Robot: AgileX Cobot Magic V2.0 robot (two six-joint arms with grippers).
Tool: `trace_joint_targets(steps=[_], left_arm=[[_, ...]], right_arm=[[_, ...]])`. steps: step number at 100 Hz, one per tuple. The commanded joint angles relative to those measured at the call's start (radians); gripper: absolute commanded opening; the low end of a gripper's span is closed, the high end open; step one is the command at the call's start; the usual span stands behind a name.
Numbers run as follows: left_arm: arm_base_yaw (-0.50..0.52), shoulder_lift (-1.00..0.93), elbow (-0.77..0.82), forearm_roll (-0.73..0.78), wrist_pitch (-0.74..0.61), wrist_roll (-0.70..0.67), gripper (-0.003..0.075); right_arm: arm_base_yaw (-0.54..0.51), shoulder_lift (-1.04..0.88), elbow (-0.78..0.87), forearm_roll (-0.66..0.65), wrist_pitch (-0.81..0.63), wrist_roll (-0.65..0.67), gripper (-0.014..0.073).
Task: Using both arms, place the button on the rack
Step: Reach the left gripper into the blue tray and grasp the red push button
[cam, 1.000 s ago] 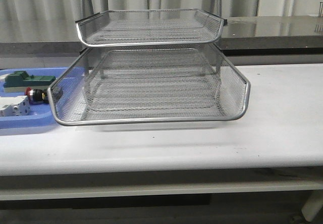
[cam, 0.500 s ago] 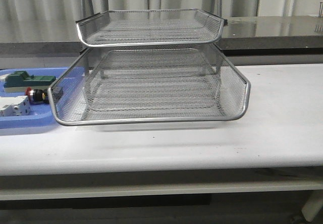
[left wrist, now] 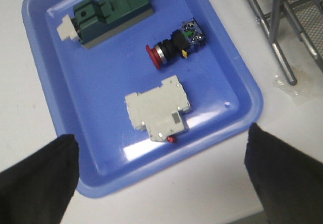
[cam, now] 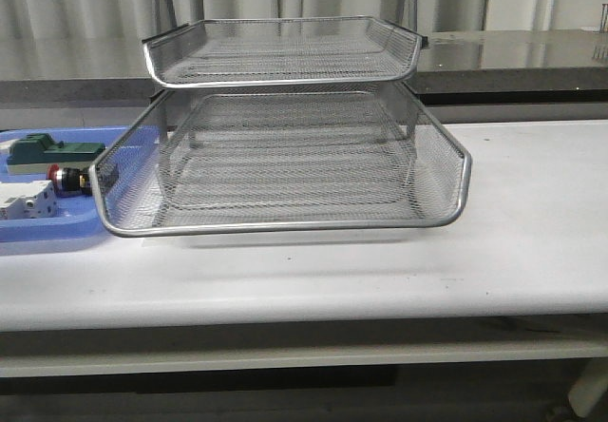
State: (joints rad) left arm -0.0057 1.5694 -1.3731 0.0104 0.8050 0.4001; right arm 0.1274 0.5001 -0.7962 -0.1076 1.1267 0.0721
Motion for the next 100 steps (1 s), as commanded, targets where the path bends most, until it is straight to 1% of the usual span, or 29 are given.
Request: trace_joint_targets(steps=[1, 21, 38, 49, 73, 100], left_arm=[[0.003, 0.043, -0.102, -0.01, -0.045, 0.099, 0.0645], [0.003, 0.224, -0.297, -0.062, 0.041, 0.299, 0.0645], [-0.001, 0.365, -0.428, -0.1, 0.111, 0.424, 0.0645], [-0.001, 0.439, -0.489, -0.101, 0.136, 0.448, 0.0645], [-0.005, 0.561, -0.59, -0.101, 0.147, 0.461, 0.0645], [-0.022, 0.649, -0.675, -0.101, 0.154, 0.479, 0.0645]], right_arm=[[-0.001, 0.002, -0.031, -0.016, -0.065, 0.001, -0.0068], [-0.001, 0.002, -0.031, -0.016, -0.065, 0.001, -0.0068], [-0.001, 0.002, -0.031, -0.016, -0.065, 0.001, -0.0068], [-0.001, 0.002, -0.031, -0.016, -0.065, 0.001, -0.0068], [-0.001, 0.002, -0.031, -0.016, -0.065, 0.001, -0.0068], [-0.001, 0.002, -0.031, -0.016, -0.065, 0.001, -0.0068]])
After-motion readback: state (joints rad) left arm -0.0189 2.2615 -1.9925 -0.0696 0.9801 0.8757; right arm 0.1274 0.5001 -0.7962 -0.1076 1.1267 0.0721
